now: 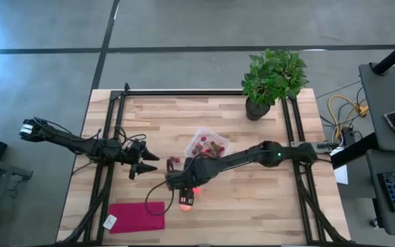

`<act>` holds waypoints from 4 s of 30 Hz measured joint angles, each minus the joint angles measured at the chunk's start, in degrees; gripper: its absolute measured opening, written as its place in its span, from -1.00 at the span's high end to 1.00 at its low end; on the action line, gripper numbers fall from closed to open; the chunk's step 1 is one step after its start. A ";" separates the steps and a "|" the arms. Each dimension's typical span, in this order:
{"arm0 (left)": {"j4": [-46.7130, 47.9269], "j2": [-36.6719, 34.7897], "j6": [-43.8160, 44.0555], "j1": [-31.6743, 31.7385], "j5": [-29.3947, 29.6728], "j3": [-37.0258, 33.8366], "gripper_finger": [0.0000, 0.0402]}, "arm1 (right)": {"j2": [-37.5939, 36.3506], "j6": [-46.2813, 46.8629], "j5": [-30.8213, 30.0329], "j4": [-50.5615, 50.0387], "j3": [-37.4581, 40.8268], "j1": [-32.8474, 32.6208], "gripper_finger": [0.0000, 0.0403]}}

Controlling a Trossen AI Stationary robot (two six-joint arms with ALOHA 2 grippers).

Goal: Pick and placing Produce into tupperware
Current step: Put the orange carrot into the transparent container, then put the light orange peach into the transparent container

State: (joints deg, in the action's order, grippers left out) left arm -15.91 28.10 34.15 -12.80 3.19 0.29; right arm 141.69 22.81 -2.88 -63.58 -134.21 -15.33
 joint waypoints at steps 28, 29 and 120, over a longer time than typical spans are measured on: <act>0.56 0.00 -0.04 0.04 -0.03 0.00 -0.23 | 3.76 5.70 -4.69 -1.31 0.93 -1.92 -0.27; 0.58 0.00 -0.04 0.04 -0.03 -0.02 -0.23 | 3.76 6.51 -4.69 -2.20 1.15 -1.92 -0.25; 0.29 2.91 0.16 0.04 -1.56 -0.01 -0.23 | -2.80 -7.71 -8.66 15.94 12.18 -9.43 -0.65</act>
State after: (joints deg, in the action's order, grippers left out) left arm -15.62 31.01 34.30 -12.75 1.63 0.28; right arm 138.89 15.09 -11.54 -47.64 -122.03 -24.76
